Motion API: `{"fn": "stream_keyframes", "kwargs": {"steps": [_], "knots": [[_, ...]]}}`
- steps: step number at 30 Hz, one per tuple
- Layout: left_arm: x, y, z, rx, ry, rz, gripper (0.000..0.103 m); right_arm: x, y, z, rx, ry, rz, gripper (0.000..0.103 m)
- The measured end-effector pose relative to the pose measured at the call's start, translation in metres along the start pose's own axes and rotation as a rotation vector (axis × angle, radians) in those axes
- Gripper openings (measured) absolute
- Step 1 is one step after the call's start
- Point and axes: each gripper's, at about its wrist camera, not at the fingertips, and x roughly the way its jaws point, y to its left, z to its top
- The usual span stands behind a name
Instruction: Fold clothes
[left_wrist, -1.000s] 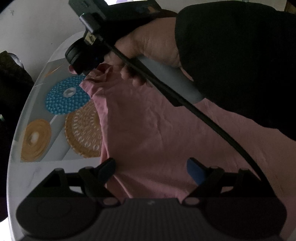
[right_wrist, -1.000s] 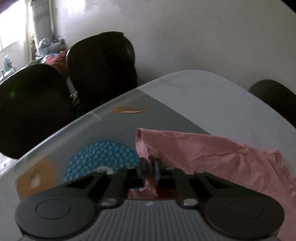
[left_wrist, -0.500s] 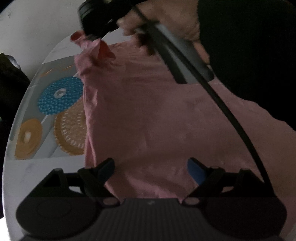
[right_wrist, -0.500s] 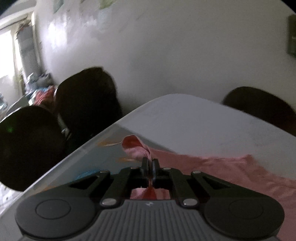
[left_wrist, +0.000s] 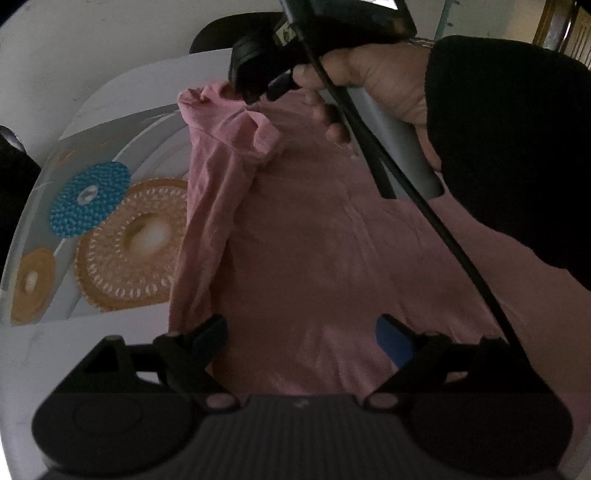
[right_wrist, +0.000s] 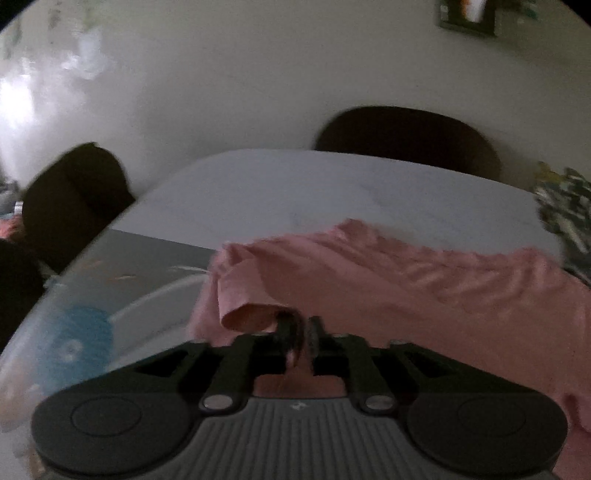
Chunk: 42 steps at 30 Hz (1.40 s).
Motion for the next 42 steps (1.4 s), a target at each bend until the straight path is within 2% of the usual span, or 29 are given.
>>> {"fn": "stream_keyframes", "kwargs": {"steps": [3,9,18,25,32,42], "knots": [[0.000,0.000,0.001,0.002,0.000,-0.003,0.088,-0.013,0.002,0.002,-0.018,-0.045,-0.027,0.033],[-0.013,-0.008,-0.006,0.004,-0.009,-0.005,0.090,-0.024,0.004,0.006,-0.064,-0.073,-0.045,0.033],[-0.028,-0.014,-0.015,-0.008,-0.012,0.006,0.090,-0.027,0.009,-0.010,-0.102,0.011,0.071,0.033],[-0.039,-0.022,-0.027,-0.010,-0.008,0.019,0.091,-0.055,0.021,-0.039,-0.193,0.061,0.168,0.033],[-0.050,-0.025,-0.041,-0.034,0.000,0.056,0.091,-0.072,0.021,-0.065,-0.212,0.097,0.200,0.034],[-0.067,-0.016,-0.053,-0.074,-0.007,0.119,0.091,-0.083,0.021,-0.070,-0.150,0.100,0.225,0.034]]}}
